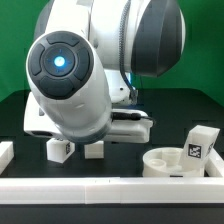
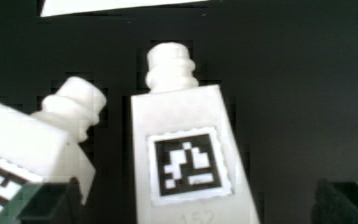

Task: Assemble stool

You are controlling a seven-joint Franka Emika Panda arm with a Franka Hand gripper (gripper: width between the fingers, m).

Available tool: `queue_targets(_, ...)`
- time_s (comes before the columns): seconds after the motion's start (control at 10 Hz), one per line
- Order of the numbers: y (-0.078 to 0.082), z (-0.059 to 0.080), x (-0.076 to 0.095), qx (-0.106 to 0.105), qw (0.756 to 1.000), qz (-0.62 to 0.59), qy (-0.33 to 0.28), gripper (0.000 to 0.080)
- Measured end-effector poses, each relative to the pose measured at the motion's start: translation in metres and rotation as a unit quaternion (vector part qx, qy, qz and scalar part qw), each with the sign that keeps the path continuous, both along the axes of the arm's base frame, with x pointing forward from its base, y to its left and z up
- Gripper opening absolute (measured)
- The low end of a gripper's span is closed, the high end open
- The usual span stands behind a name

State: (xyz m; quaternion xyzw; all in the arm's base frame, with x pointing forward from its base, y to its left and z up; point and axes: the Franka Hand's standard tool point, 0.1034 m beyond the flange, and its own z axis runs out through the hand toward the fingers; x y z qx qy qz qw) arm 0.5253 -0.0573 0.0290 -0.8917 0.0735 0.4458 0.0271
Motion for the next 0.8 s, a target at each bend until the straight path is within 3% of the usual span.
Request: queue_targets(0.8,0.008,-0.015,-0.004,0.009,1.000,0.005,0.007,0.0649)
